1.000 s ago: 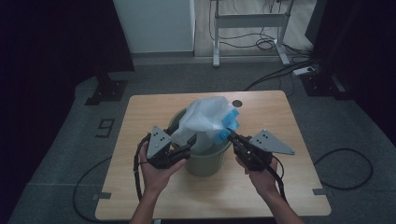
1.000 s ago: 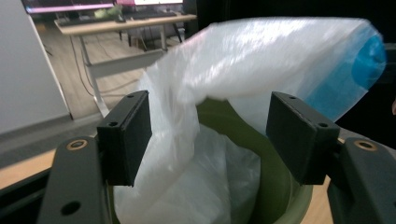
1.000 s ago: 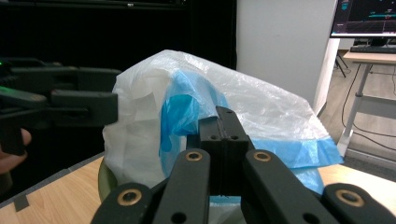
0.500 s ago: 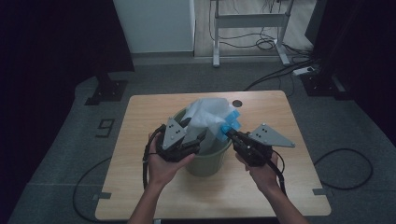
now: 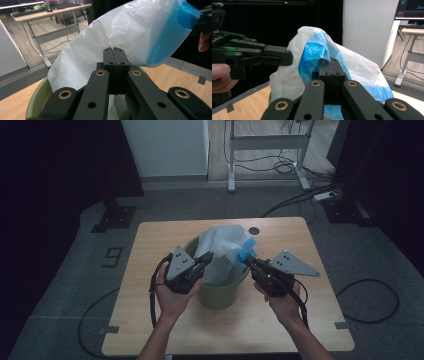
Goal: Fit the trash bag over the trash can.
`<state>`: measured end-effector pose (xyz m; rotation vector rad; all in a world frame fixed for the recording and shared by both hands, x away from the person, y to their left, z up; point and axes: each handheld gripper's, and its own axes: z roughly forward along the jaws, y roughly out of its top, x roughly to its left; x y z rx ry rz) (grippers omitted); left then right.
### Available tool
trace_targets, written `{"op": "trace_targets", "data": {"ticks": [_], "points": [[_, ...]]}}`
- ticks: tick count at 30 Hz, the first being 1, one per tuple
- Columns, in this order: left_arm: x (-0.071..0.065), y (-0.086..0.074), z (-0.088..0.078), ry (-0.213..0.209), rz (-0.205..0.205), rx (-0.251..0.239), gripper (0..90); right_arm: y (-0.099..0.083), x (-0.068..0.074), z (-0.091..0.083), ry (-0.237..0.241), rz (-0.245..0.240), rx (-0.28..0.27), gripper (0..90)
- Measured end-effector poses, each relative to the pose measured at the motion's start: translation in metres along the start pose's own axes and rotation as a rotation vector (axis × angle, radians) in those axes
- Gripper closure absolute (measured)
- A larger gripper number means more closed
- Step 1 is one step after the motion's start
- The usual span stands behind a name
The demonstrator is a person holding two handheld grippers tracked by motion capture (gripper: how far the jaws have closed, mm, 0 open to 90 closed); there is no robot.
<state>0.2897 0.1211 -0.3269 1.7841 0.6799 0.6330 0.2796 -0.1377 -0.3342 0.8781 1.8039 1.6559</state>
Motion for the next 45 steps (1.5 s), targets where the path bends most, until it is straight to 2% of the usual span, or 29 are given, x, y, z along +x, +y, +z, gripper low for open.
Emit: {"op": "trace_targets", "data": {"ticks": [7, 17, 28, 30, 32, 36, 38, 41, 45], "points": [[0.007, -0.001, -0.007, -0.012, -0.029, -0.034, 90.0, 0.003, -0.004, 0.001, 0.005, 0.005, 0.012, 89.3], [0.028, -0.013, -0.022, 0.0, -0.115, -0.078, 90.0, 0.007, -0.001, 0.01, 0.032, -0.009, 0.031, 87.6], [0.042, -0.02, -0.035, 0.019, -0.165, -0.116, 90.0, 0.004, -0.002, 0.012, 0.027, -0.007, 0.029, 88.2], [0.043, -0.021, -0.036, 0.019, -0.17, -0.116, 90.0, 0.002, -0.004, 0.011, 0.028, 0.002, 0.029, 85.8], [0.043, -0.021, -0.036, 0.019, -0.172, -0.115, 90.0, -0.001, -0.003, 0.009, 0.043, 0.017, 0.029, 80.8], [0.041, -0.022, -0.033, 0.019, -0.177, -0.11, 90.0, -0.017, 0.009, -0.002, 0.082, 0.022, 0.03, 73.9], [0.04, -0.022, -0.03, 0.018, -0.178, -0.105, 90.0, -0.025, 0.014, -0.005, 0.091, 0.02, 0.034, 72.3], [0.037, -0.02, -0.028, 0.019, -0.18, -0.101, 90.0, -0.039, 0.021, -0.01, 0.118, 0.055, 0.053, 69.9], [0.036, -0.017, -0.024, 0.019, -0.182, -0.095, 90.0, -0.056, 0.029, -0.01, 0.145, 0.064, 0.084, 68.1]]}}
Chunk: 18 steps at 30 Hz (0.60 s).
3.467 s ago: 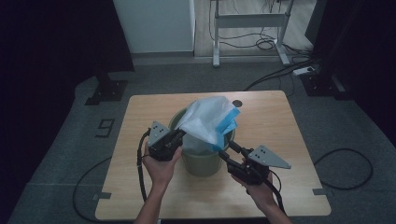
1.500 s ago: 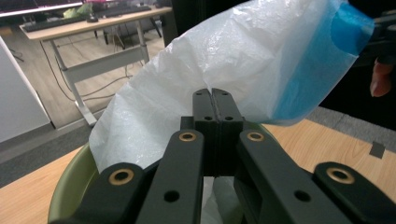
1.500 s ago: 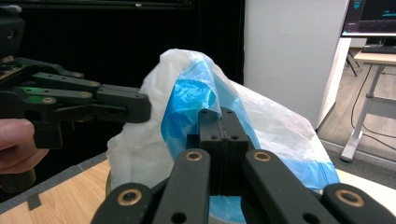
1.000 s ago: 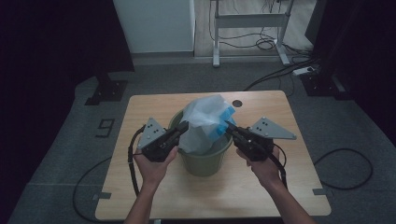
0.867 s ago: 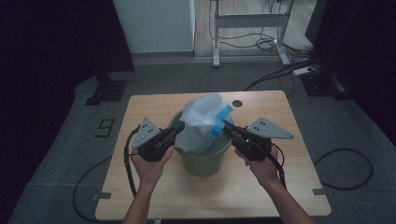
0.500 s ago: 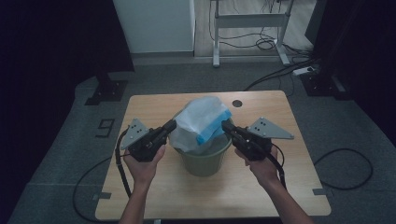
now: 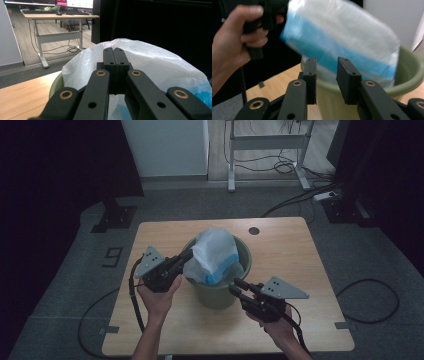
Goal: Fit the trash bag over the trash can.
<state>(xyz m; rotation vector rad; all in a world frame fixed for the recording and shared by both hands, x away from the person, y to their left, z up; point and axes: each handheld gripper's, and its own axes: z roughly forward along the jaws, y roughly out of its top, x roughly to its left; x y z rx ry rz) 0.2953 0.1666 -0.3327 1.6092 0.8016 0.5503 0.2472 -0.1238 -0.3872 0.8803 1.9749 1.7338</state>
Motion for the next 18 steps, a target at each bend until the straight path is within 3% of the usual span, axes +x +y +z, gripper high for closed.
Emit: {"op": "trace_targets", "data": {"ticks": [5, 15, 18], "points": [[-0.002, 0.002, 0.003, -0.002, -0.003, 0.005, 90.0, -0.008, 0.003, 0.009, 0.01, 0.005, 0.01, 66.8], [-0.004, 0.003, 0.008, -0.004, 0.001, 0.014, 90.0, -0.001, 0.011, 0.022, 0.008, -0.018, -0.01, 65.2], [-0.004, 0.003, 0.008, -0.006, 0.001, 0.014, 90.0, 0.001, 0.016, 0.024, -0.002, -0.045, -0.011, 64.1]]}}
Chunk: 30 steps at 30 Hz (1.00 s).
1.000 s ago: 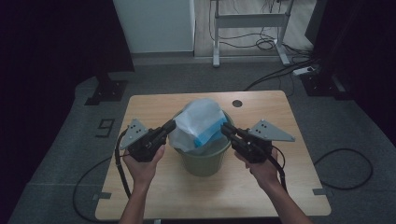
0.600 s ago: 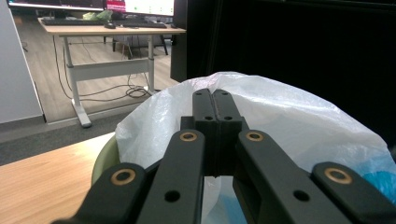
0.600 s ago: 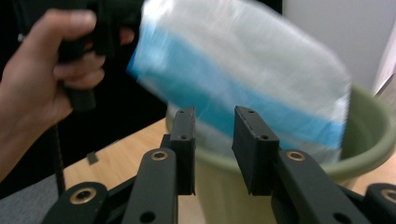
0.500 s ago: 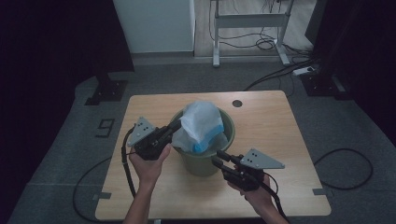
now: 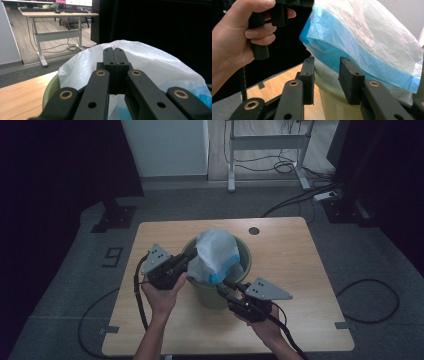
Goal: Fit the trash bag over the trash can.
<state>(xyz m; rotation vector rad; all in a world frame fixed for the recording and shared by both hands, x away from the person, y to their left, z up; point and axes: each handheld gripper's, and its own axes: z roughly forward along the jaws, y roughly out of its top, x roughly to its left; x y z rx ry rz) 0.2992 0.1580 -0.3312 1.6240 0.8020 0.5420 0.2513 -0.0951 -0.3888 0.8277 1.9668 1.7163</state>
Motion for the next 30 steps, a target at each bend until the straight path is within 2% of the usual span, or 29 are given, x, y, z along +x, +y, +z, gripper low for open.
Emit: {"op": "trace_targets", "data": {"ticks": [6, 9, 11, 13, 16, 17, 24, 30], "points": [[-0.001, 0.0, 0.0, -0.003, 0.0, 0.002, 90.0, 0.007, -0.001, 0.004, -0.043, -0.029, -0.015, 61.8], [-0.001, 0.0, 0.001, -0.003, -0.001, 0.001, 90.0, 0.01, -0.001, 0.006, -0.095, -0.062, -0.019, 60.2], [-0.001, 0.001, 0.001, -0.005, 0.002, 0.002, 90.0, 0.012, -0.003, 0.008, -0.105, -0.072, -0.024, 60.8], [-0.002, 0.001, 0.001, -0.006, 0.001, 0.001, 90.0, 0.014, -0.004, 0.009, -0.117, -0.087, -0.029, 65.7], [-0.002, 0.002, 0.001, -0.009, 0.003, 0.0, 90.0, 0.017, -0.006, 0.011, -0.126, -0.102, -0.04, 85.5], [-0.002, 0.002, 0.0, -0.009, 0.002, -0.003, 90.0, 0.018, -0.007, 0.011, -0.128, -0.103, -0.044, 88.7], [0.003, 0.004, -0.007, -0.014, -0.015, -0.032, 90.0, 0.023, -0.02, 0.004, -0.162, -0.107, -0.05, 89.5], [0.006, 0.007, -0.01, -0.012, -0.025, -0.055, 90.0, 0.033, -0.039, -0.008, -0.206, -0.109, -0.046, 89.5]]}}
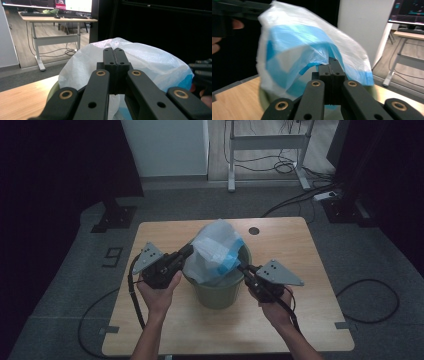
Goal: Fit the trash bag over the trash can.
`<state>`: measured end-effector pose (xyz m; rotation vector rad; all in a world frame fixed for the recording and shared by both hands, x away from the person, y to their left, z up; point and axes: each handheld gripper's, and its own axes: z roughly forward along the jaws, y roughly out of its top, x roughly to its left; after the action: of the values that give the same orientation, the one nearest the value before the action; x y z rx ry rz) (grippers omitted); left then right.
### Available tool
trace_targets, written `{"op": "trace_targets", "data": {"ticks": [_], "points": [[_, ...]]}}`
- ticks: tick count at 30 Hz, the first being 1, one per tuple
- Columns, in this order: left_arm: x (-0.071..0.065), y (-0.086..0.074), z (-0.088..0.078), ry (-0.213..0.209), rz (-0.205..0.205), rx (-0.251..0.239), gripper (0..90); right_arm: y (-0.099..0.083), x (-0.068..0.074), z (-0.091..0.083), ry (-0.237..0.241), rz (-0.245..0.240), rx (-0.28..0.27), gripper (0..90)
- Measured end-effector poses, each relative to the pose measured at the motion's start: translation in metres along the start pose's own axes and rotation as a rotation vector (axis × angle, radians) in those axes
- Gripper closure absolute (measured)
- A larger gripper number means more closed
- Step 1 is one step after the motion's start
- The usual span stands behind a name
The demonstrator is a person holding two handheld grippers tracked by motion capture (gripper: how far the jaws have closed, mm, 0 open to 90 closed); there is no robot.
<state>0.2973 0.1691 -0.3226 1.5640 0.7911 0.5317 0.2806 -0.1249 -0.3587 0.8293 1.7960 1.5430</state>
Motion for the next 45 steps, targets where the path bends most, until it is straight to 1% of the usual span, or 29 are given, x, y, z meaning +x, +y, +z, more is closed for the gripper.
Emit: {"op": "trace_targets", "data": {"ticks": [5, 9, 13, 18, 21, 25, 27, 28, 30, 32, 35, 36, 39, 41, 44, 45], "points": [[0.004, 0.003, 0.001, 0.001, -0.011, -0.014, 90.0, 0.005, -0.02, -0.007, -0.049, -0.004, 0.012, 89.5], [0.007, 0.003, 0.004, 0.002, -0.015, -0.013, 90.0, 0.009, -0.04, -0.012, -0.094, 0.009, 0.013, 89.4], [0.013, 0.004, 0.006, 0.009, -0.017, -0.009, 90.0, 0.015, -0.058, -0.02, -0.132, 0.026, -0.001, 89.4], [0.025, 0.01, -0.001, 0.027, -0.026, -0.018, 90.0, 0.026, -0.077, -0.031, -0.152, 0.057, -0.025, 89.4], [0.034, 0.014, -0.008, 0.032, -0.044, -0.026, 90.0, 0.035, -0.084, -0.036, -0.157, 0.066, -0.035, 89.4], [0.043, 0.018, -0.019, 0.032, -0.066, -0.04, 90.0, 0.053, -0.092, -0.044, -0.166, 0.07, -0.058, 89.4], [0.047, 0.018, -0.024, 0.031, -0.078, -0.045, 90.0, 0.061, -0.094, -0.048, -0.166, 0.07, -0.069, 89.4], [0.049, 0.017, -0.027, 0.023, -0.094, -0.05, 90.0, 0.065, -0.094, -0.049, -0.166, 0.07, -0.074, 89.4], [0.053, 0.015, -0.03, 0.019, -0.109, -0.052, 90.0, 0.069, -0.095, -0.052, -0.165, 0.07, -0.076, 89.3], [0.055, 0.012, -0.032, 0.02, -0.114, -0.04, 90.0, 0.068, -0.095, -0.052, -0.166, 0.07, -0.068, 89.3], [0.061, 0.003, -0.034, 0.023, -0.134, -0.022, 90.0, 0.057, -0.096, -0.048, -0.164, 0.07, -0.036, 89.3], [0.062, 0.001, -0.034, 0.022, -0.14, -0.018, 90.0, 0.053, -0.097, -0.046, -0.164, 0.076, -0.023, 89.3], [0.068, -0.011, -0.035, 0.032, -0.157, 0.015, 90.0, 0.036, -0.102, -0.041, -0.169, 0.093, 0.016, 89.3], [0.073, -0.019, -0.035, 0.036, -0.176, 0.037, 90.0, 0.024, -0.107, -0.038, -0.173, 0.101, 0.039, 89.3], [0.079, -0.029, -0.032, 0.035, -0.202, 0.066, 90.0, 0.009, -0.112, -0.035, -0.178, 0.122, 0.076, 89.3], [0.079, -0.032, -0.031, 0.035, -0.201, 0.078, 90.0, 0.004, -0.112, -0.033, -0.175, 0.122, 0.093, 89.4]]}}
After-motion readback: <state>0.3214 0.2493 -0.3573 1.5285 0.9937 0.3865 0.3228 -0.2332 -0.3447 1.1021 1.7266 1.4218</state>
